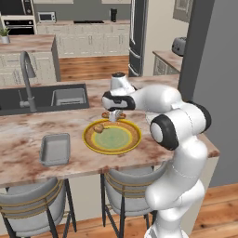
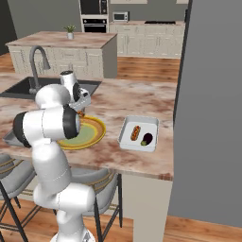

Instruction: Place one cooked food and one vegetable from the large plate to each tupperware container.

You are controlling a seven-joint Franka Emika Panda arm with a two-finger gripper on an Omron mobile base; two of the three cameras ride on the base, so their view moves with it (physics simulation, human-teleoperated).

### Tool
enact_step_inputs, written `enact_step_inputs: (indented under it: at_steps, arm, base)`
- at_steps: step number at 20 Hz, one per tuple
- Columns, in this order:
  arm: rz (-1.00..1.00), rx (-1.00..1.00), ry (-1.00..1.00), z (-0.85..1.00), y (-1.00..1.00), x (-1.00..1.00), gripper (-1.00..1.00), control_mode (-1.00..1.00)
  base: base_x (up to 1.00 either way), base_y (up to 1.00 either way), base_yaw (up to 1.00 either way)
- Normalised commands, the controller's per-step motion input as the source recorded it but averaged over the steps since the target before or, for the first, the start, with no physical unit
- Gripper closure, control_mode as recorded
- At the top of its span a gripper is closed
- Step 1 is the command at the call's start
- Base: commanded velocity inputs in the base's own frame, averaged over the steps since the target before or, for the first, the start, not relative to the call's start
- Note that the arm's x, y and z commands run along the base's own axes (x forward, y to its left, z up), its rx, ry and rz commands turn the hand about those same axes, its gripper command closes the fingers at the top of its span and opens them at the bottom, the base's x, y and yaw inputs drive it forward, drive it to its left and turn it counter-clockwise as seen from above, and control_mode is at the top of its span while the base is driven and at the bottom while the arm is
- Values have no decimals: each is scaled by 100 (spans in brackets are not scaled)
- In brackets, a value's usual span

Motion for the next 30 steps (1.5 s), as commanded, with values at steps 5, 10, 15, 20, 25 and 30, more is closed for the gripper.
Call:
enact_step_inputs:
  at_steps: [5, 10, 15, 20, 25, 30]
  arm:
    - [-84, 16, -6, 2, 1, -10, 100, -100]
    - [-45, 38, 5, 3, -1, -79, 100, -100]
    - [-33, 25, -2, 3, 47, -79, 100, -100]
    - [-28, -3, 0, 0, 98, 2, 100, -100]
    - [-39, 0, 0, 0, 100, 31, 100, -100]
    - [-47, 9, -1, 0, 71, -10, 100, -100]
  base:
    - [0, 0, 0]
    - [0, 0, 0]
    - [0, 0, 0]
    - [0, 0, 0]
    - [0, 0, 0]
    - [0, 0, 0]
